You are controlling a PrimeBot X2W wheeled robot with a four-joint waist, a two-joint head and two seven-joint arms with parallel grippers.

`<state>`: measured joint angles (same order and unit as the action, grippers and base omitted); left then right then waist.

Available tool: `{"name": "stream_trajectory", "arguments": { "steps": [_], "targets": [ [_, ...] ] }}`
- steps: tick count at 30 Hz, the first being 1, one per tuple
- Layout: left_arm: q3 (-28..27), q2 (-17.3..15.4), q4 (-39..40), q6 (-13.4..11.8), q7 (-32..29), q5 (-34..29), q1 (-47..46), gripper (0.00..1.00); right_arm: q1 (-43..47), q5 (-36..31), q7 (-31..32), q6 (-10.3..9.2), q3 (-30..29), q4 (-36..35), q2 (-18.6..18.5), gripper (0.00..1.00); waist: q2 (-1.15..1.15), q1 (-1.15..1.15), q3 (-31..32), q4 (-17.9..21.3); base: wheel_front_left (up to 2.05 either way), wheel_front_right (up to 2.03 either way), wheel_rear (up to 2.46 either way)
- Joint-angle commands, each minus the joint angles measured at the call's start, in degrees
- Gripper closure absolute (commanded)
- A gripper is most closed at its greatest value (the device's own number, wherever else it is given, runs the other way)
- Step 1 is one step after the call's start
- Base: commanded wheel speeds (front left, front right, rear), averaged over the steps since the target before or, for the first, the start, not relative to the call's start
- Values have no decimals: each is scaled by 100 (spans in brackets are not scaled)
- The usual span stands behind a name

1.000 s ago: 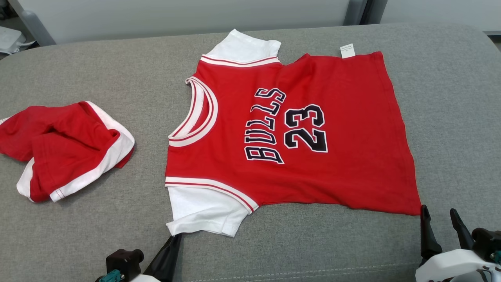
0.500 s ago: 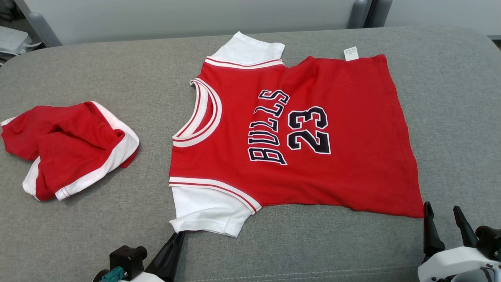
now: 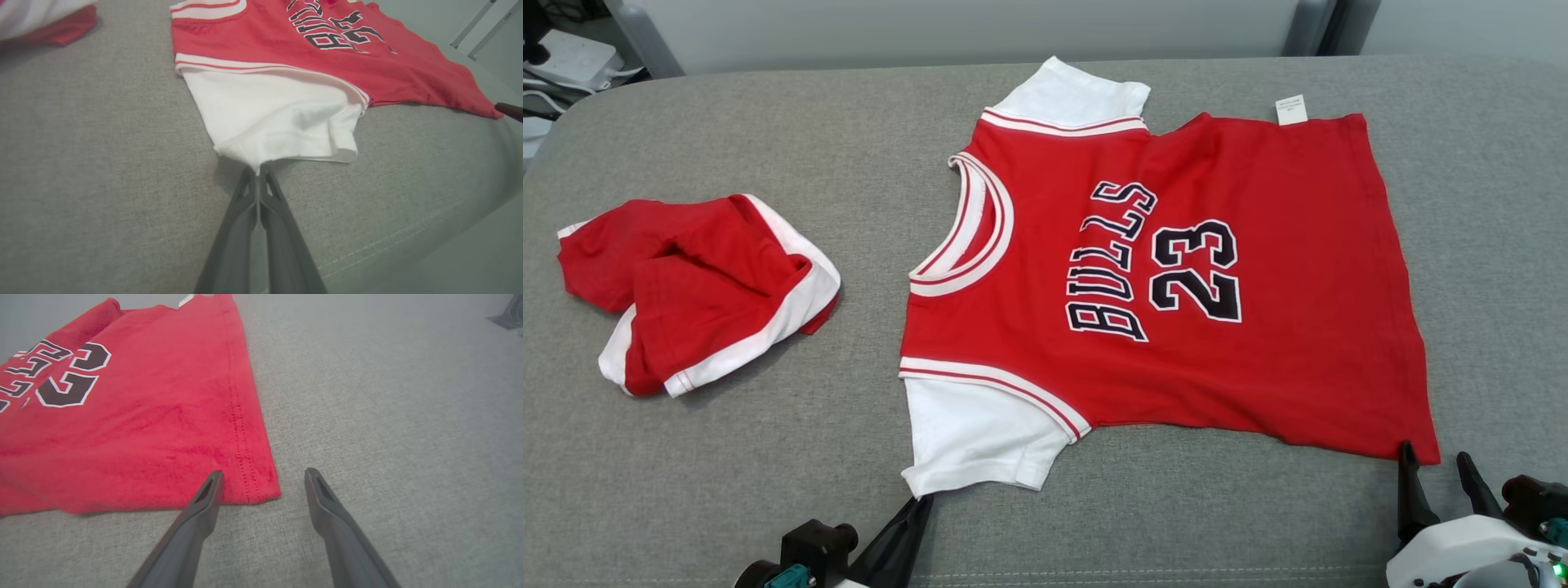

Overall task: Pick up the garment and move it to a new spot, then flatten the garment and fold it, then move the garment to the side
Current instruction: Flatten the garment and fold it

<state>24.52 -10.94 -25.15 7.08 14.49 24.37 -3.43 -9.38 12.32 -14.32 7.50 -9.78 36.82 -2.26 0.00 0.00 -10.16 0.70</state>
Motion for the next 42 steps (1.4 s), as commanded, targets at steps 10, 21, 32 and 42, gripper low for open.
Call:
{"name": "stream_trajectory", "arguments": {
  "steps": [10,21,32,42],
  "targets": [
    [-72,-209,169,41,51,34,-206,100,-418,215,-68,-1,67,544,-62,100,0,0,-83,-155,0,0,0],
    [32,-146,24,41,51,-57,-130,100,-130,-30,-68,-1,-364,220,-62,100,0,0,259,-217,0,0,0],
    [188,-33,-103,41,51,-248,175,100,277,-134,-68,-1,-549,152,-62,100,0,0,670,-418,0,0,0],
    [231,-84,-5,41,51,-313,181,100,288,-202,-68,-1,-777,24,-62,100,0,0,540,-630,0,0,0]
  ]
}}
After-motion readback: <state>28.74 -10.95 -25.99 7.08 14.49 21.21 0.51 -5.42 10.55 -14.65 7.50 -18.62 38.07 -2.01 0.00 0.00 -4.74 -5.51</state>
